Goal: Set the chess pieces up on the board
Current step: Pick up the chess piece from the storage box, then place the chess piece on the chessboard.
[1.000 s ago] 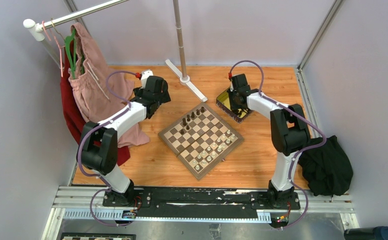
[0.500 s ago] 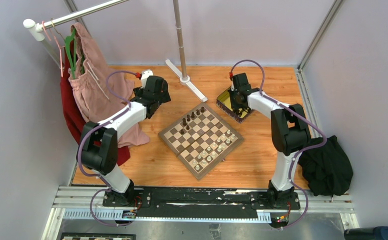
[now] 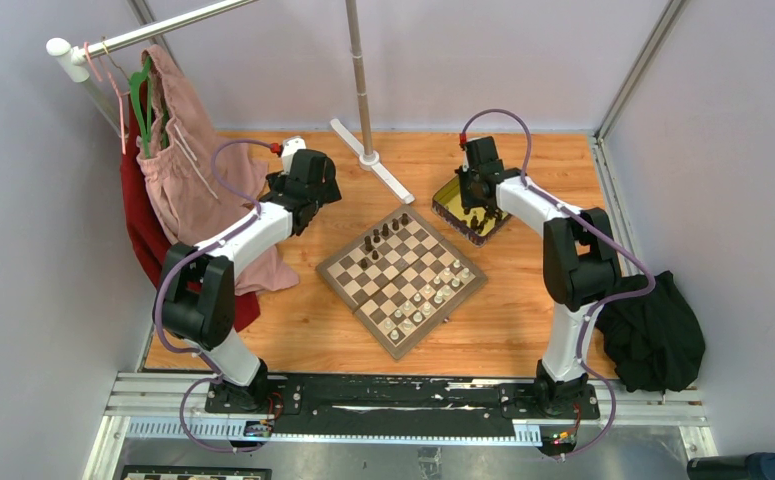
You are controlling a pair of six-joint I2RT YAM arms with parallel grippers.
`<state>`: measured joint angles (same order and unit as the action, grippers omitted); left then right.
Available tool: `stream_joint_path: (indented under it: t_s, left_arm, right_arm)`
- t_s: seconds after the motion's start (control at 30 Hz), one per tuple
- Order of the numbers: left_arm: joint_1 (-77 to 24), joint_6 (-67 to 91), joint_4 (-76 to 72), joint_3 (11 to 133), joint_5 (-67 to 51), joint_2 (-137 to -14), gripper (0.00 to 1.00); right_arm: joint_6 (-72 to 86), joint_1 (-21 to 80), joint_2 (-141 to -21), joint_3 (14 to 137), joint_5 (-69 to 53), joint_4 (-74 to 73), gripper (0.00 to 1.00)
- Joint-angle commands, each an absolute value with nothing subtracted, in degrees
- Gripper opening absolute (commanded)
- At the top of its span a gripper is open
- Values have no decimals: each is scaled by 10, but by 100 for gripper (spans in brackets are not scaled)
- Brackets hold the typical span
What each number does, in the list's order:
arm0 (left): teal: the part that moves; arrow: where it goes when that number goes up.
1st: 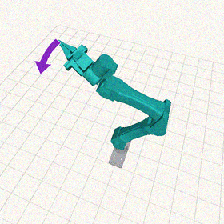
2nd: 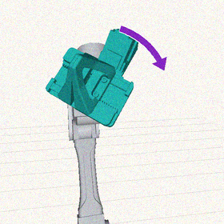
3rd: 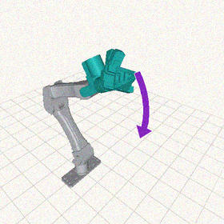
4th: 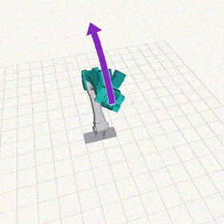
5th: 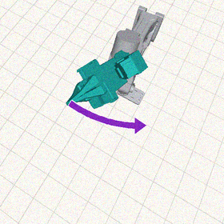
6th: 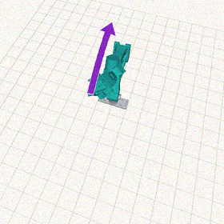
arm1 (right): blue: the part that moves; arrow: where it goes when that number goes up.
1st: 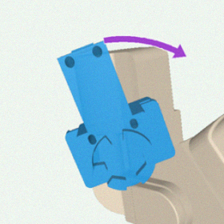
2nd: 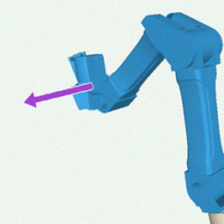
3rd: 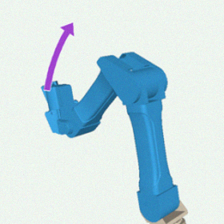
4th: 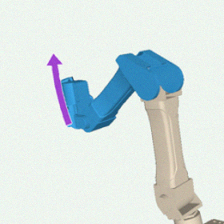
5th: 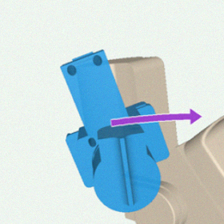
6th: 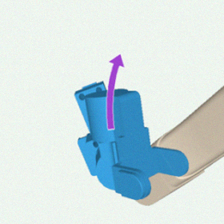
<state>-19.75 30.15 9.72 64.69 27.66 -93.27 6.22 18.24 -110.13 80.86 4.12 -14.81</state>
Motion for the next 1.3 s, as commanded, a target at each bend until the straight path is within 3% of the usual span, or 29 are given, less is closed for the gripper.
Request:
stream_joint_path:
  t_s: [0.0, 0.43, 1.27]
  left_arm:
    - [-201, 294, 95, 663, 286, -943, 100]
    - [-201, 307, 97, 622, 291, -888, 100]
    - [-201, 356, 152, 461, 349, -621, 100]
  right_arm:
    - [62, 172, -1110, 837, 46, -168, 0]
    - [52, 194, -1066, 861, 30, -198, 0]
    - [17, 428, -1052, 941, 76, -265, 0]
